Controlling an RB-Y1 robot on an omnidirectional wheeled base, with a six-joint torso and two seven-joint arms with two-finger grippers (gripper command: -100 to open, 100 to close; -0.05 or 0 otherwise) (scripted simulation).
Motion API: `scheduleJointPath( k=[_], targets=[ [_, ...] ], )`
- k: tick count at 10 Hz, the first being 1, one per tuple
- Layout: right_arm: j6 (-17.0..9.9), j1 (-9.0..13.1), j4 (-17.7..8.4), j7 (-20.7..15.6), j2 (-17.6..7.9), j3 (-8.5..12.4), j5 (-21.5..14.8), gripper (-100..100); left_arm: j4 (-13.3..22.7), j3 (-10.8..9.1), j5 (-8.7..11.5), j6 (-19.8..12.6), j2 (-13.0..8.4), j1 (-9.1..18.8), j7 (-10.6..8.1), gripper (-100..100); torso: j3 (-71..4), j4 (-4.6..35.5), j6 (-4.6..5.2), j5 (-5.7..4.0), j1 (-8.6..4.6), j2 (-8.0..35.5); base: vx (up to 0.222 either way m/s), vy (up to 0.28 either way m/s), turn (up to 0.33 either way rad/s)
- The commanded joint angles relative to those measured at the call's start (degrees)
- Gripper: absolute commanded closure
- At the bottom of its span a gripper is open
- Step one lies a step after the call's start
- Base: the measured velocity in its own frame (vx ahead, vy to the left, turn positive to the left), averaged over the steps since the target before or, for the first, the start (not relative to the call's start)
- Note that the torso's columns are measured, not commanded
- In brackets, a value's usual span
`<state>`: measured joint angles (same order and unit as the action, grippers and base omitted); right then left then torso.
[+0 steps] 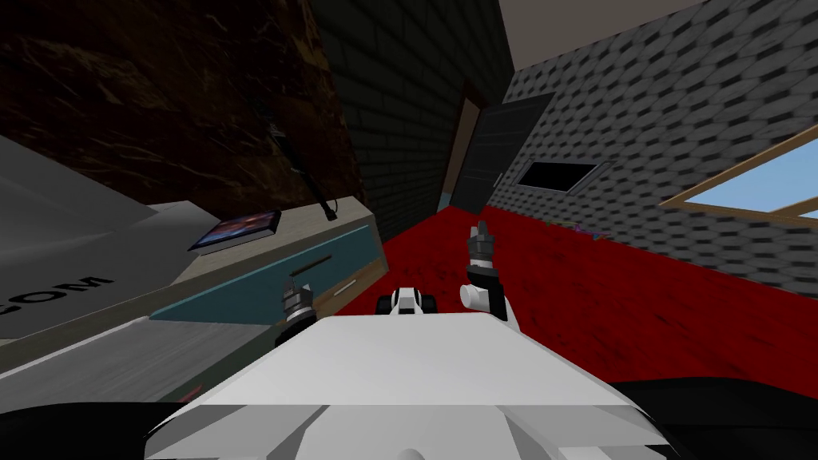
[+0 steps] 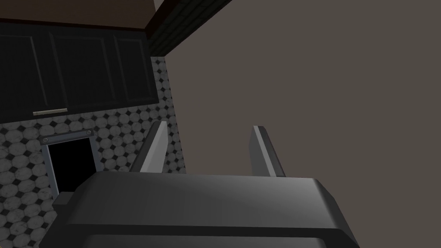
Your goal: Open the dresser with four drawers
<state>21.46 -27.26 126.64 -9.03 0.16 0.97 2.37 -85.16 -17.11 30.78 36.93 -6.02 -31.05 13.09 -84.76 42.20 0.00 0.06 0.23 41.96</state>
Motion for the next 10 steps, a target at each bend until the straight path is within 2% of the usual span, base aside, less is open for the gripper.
scheduleJointPath(
  k=[1, 3, 4, 5, 6, 7, 8, 10],
  targets=[
    [0.00, -0.01, 0.00, 0.00, 0.00, 0.00, 0.00, 0, -0.43, -0.63, 0.59, -1.22, -0.57, -0.07, -0.04, -100, 0.01, 0.00, 0.00, -0.01, -0.10, 0.03, 0.135, 0.084, -0.001],
    [0.00, 0.00, 0.00, 0.00, 0.00, 0.00, 0.00, 0, -0.30, -0.92, 0.77, -2.13, 1.68, 0.06, -0.08, -100, 0.20, 0.09, 0.00, -0.06, -0.24, 0.32, 0.137, 0.091, -0.001],
    [0.00, 0.00, 0.00, 0.00, 0.00, 0.00, 0.00, 0, -0.13, -0.75, 0.65, -1.72, 1.05, 0.02, -0.09, -100, 0.25, 0.11, 0.00, -0.06, -0.28, 0.42, 0.053, 0.036, -0.002],
    [0.00, 0.01, 0.00, 0.00, 0.01, -0.01, 0.00, 0, 2.78, -0.06, -0.34, -1.23, -1.21, 2.91, -2.17, -100, 0.36, 0.16, 0.00, -0.11, -0.41, 0.61, -0.008, -0.036, 0.184],
    [0.00, 0.01, 0.00, 0.00, 0.02, -0.01, 0.00, 0, 4.44, -0.06, -0.34, -1.23, -1.21, 4.27, -2.17, -100, 0.41, 0.18, -0.02, -0.14, -0.53, 0.67, -0.016, -0.058, 0.096],
    [0.00, 0.03, 0.00, 0.00, 0.02, -0.02, 0.00, 0, 6.54, 0.62, -1.33, -0.75, -3.58, 6.12, -4.22, -100, 0.34, 0.15, 0.02, -0.12, -0.46, 0.54, -0.034, -0.085, 0.110],
    [0.00, 0.02, 0.00, 0.00, 0.02, -0.02, 0.00, 0, 8.64, 0.62, -1.33, -0.75, -3.58, 8.08, -4.22, -100, 0.25, 0.11, 0.00, -0.10, -0.39, 0.43, -0.029, -0.077, 0.103],
    [0.00, 0.02, 0.00, 0.00, 0.02, -0.02, 0.00, 0, 10.34, 0.62, -1.33, -0.75, -3.58, 8.50, -4.22, -100, 0.13, 0.05, 0.01, -0.01, -0.08, 0.22, -0.002, -0.016, -0.003]
  ],
)
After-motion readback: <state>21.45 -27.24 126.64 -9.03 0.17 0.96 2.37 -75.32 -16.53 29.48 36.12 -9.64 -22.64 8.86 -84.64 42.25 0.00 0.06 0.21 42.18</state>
